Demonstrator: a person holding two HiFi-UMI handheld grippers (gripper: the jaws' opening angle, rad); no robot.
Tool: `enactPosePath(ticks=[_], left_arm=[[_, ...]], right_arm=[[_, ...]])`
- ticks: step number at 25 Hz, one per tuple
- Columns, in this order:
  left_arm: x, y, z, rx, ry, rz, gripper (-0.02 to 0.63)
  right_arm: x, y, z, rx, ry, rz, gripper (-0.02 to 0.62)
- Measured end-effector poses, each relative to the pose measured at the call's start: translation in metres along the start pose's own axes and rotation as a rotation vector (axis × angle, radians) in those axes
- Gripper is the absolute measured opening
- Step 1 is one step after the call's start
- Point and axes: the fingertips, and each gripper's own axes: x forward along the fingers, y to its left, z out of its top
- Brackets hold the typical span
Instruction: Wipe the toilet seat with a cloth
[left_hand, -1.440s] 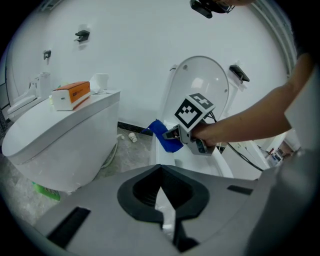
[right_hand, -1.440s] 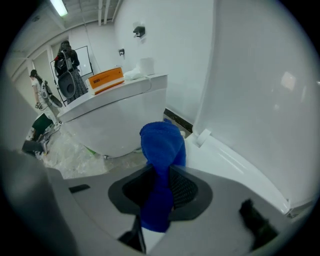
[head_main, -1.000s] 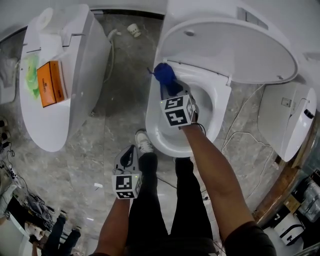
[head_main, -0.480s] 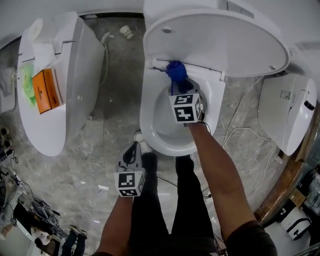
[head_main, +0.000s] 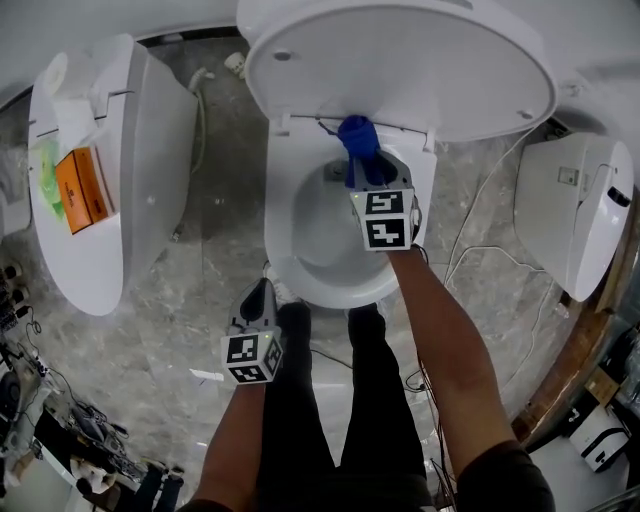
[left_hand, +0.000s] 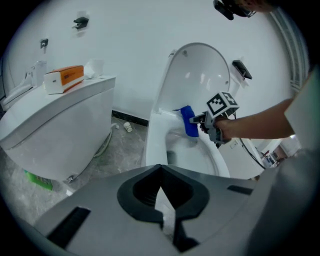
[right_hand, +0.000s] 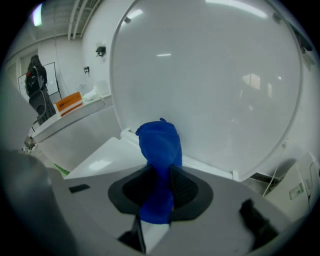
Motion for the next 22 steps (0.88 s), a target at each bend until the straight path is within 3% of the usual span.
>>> enactPosePath(ticks=[3,8,13,18,22], left_arm=[[0.005,0.006,-0.008,-0.008,0.014,0.019,0.002],[0.010,0.018,-0.018,-0.068,0.032,0.076,0.002],[0.018,0.008,-0.034,-0.076,0.059,0.008,0.022],[0.031,-0.001,-0.054,-0.211,0.099,-0.089,0.141],[0.043,-0.005,-0.066,-0.317,0.135,-0.119,0.164]], right_arm=[[-0.021,-0.001,0.018,-0.039,-0.097,0.012,0.091],[-0.053,-0.007,0.029,-0.081,-0.169,0.024,0.092],[-0.093,-0.006,0.037,-0.061,-0.248,0.035,0.092],[-0.116,-0.001,0.043,-0.034,-0.302,0.038,0.092],[-0.129,0.005,0.047,-0.044,-0.332,0.054,0.092]])
